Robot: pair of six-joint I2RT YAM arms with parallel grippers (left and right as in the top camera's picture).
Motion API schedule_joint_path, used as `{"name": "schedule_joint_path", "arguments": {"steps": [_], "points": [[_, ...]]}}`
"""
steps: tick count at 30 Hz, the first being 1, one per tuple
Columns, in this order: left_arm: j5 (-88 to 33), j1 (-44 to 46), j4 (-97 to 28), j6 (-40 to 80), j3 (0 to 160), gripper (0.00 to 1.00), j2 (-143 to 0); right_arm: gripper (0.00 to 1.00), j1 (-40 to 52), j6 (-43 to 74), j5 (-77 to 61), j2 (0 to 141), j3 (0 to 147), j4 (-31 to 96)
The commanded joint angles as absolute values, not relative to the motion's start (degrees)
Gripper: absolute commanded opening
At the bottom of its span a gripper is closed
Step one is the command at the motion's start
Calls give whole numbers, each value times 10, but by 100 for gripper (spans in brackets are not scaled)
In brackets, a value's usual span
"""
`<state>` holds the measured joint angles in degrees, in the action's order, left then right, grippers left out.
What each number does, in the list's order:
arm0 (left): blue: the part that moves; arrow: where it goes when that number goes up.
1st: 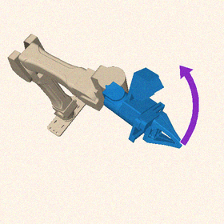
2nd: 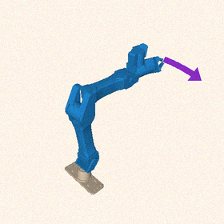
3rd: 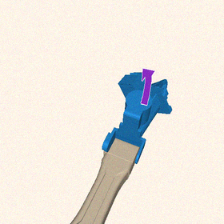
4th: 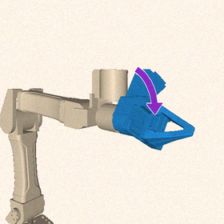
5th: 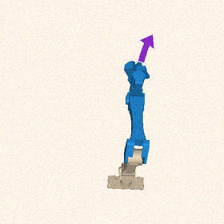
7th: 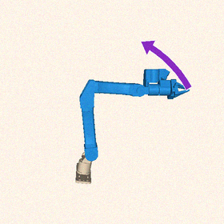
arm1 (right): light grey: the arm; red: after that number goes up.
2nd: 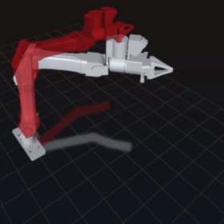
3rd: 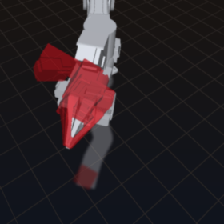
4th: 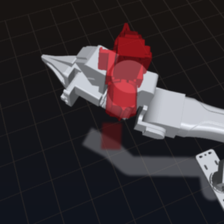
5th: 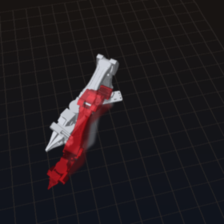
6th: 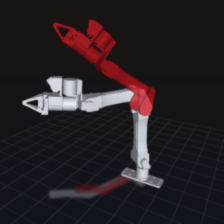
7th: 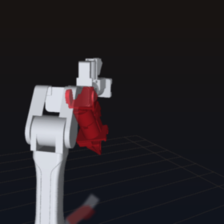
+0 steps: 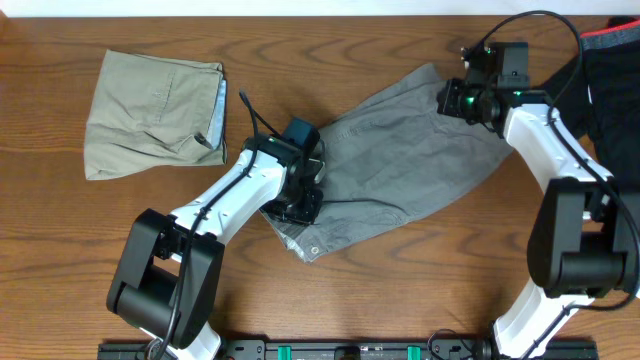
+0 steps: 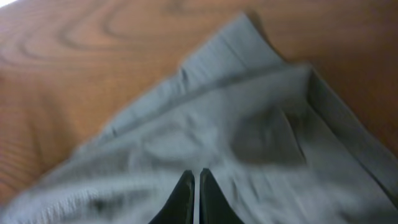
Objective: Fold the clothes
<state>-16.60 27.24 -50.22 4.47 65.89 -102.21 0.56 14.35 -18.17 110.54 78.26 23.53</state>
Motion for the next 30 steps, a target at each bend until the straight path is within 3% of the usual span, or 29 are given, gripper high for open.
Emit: {"name": "schedule_joint_path", "arguments": {"steps": [1,6,15,19,24,26,30], "points": [[-170,274,-504,44,658,24,-1025,2,8,133,-126,1110,780,282],[-170,274,-500,44,658,24,-1025,1,15,220,-120,1172,749,240],[-170,274,-501,44,658,24,-1025,1,23,284,-187,1296,745,-200],[-170,274,-507,44,658,24,-1025,1,8,313,-219,1288,745,-285],[-169,274,-507,44,658,24,-1025,1,-19,286,-306,1248,746,-233],[-169,274,-506,44,658,33,-1025,1,-27,263,-333,1218,746,-142],[-169,274,-507,44,658,35,-1025,2,-30,176,-296,1162,746,89]]}}
